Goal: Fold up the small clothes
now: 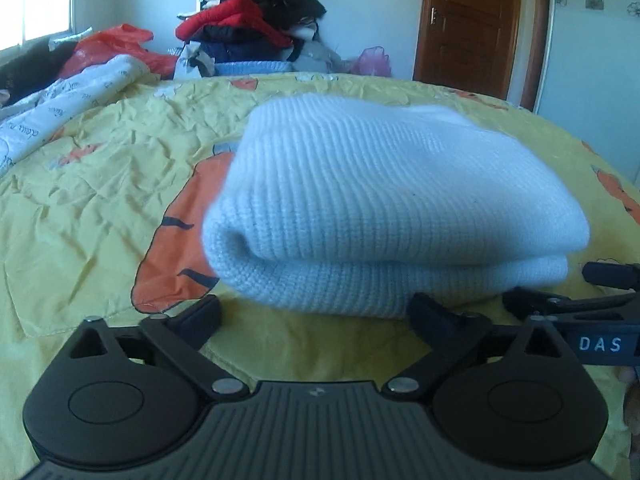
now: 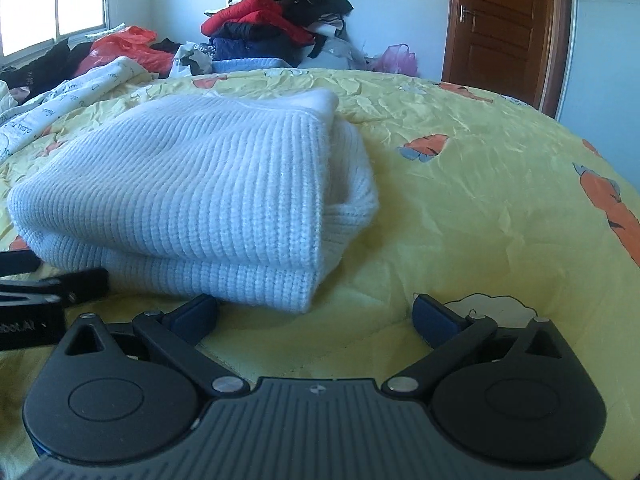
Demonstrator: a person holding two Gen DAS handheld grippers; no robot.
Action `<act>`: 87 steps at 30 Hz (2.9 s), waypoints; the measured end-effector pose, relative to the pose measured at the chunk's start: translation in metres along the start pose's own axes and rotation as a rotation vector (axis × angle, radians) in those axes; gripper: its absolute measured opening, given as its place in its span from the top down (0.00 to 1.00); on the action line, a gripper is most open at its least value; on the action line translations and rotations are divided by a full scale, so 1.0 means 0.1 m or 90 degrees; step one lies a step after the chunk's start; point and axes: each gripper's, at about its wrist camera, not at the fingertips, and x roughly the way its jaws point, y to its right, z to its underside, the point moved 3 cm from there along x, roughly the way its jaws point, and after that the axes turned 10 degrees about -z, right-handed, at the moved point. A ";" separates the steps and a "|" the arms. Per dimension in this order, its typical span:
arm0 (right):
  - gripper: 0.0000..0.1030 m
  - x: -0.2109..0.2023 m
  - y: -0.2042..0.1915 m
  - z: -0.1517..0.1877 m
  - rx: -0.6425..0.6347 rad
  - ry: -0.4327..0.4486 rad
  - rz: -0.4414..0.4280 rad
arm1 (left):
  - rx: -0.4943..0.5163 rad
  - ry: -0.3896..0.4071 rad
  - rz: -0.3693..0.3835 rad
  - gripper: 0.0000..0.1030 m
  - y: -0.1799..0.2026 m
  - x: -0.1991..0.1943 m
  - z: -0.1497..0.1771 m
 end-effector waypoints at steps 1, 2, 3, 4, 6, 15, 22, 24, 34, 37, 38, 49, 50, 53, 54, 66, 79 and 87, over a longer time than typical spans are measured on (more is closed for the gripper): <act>0.00 0.00 0.00 0.00 0.000 0.000 0.001 | 0.001 0.000 0.000 0.00 0.00 0.00 0.00; 0.00 0.00 0.00 0.00 0.000 0.000 0.001 | 0.006 0.000 0.001 0.00 0.01 -0.01 0.00; 0.00 0.00 0.00 0.00 0.001 0.000 0.001 | 0.009 -0.001 0.001 0.00 0.01 0.00 0.01; 0.00 0.00 0.00 0.00 0.001 0.000 0.000 | 0.015 -0.002 -0.001 0.00 0.02 0.00 0.01; 0.00 0.00 0.01 0.00 0.001 0.000 0.000 | 0.030 -0.004 -0.004 0.00 0.06 0.01 0.01; 0.00 -0.02 0.01 0.01 0.001 0.001 0.001 | 0.036 -0.005 -0.005 0.00 0.05 0.02 0.01; 0.00 -0.02 0.02 0.01 0.001 0.002 0.000 | 0.035 -0.006 -0.005 0.00 0.06 0.02 0.01; 0.00 -0.02 0.02 0.01 0.001 0.002 0.000 | 0.036 -0.005 -0.006 0.00 0.06 0.02 0.01; 0.00 -0.03 0.01 0.02 0.002 0.003 0.000 | 0.036 -0.005 -0.005 0.00 0.06 0.01 0.01; 0.00 -0.03 0.01 0.02 0.002 0.003 0.000 | 0.036 -0.005 -0.005 0.00 0.06 0.01 0.01; 0.00 -0.03 0.01 0.02 0.002 0.003 0.000 | 0.036 -0.005 -0.005 0.00 0.06 0.01 0.01; 0.00 -0.03 0.01 0.02 0.002 0.003 0.000 | 0.036 -0.006 -0.005 0.00 0.06 0.01 0.01; 0.00 -0.03 0.01 0.02 0.001 0.003 0.000 | 0.036 -0.006 -0.006 0.00 0.06 0.01 0.01; 0.00 -0.03 0.01 0.02 0.002 0.003 0.000 | 0.036 -0.006 -0.006 0.00 0.06 0.01 0.01; 0.00 -0.03 0.01 0.02 0.002 0.003 0.000 | 0.036 -0.006 -0.006 0.00 0.06 0.01 0.01; 0.00 -0.03 0.01 0.02 0.002 0.004 0.000 | 0.036 -0.006 -0.006 0.00 0.06 0.01 0.01; 0.00 -0.03 0.01 0.02 0.001 0.004 0.000 | 0.036 -0.006 -0.005 0.00 0.06 0.01 0.01; 0.00 -0.03 0.01 0.02 0.001 0.004 0.000 | 0.036 -0.006 -0.005 0.00 0.06 0.02 0.01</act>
